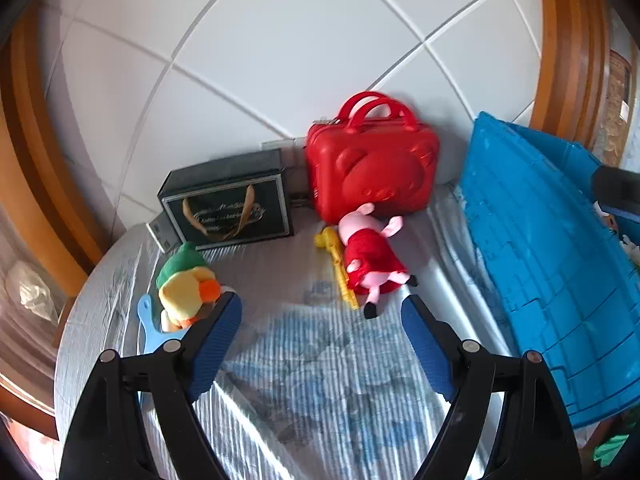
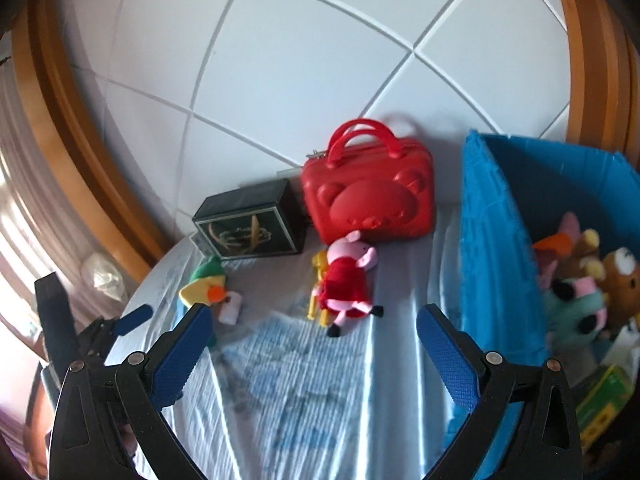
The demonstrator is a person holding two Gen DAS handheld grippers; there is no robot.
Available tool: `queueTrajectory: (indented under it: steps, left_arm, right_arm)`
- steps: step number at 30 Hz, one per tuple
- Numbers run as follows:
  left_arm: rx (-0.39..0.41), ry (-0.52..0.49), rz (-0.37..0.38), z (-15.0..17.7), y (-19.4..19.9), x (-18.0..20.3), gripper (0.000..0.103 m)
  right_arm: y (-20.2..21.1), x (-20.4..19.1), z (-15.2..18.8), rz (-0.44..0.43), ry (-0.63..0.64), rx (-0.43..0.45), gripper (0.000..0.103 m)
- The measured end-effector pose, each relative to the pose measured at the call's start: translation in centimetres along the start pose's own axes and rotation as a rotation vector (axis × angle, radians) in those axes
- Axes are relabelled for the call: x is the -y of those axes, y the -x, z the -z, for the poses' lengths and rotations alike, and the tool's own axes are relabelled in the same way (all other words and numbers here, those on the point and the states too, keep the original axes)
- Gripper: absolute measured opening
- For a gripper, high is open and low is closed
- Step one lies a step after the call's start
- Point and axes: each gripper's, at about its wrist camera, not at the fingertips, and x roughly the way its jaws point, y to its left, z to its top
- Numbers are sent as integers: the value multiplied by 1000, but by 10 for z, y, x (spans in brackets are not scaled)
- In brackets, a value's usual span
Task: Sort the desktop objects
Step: 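Move both tools back to the Peppa Pig plush on the bed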
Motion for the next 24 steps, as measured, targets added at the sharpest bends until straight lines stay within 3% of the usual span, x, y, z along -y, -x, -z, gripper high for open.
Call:
queueTrajectory:
  steps: [8, 18, 20, 24]
  left_arm:
    - [-88, 59, 34, 28, -59, -29, 82]
    - [-208, 44, 88, 44, -165, -25, 82]
    - [-233, 46, 108, 44, -189, -23, 82]
    - [-278, 35, 150, 41, -233, -13, 82]
  right_arm:
    - [-90, 11, 23, 52, -40, -103, 103]
    - [-216, 46, 48, 178, -34, -262, 101]
    - [-244, 55, 51, 188, -38, -288, 77]
    - [-285, 82, 46, 272, -68, -283, 53]
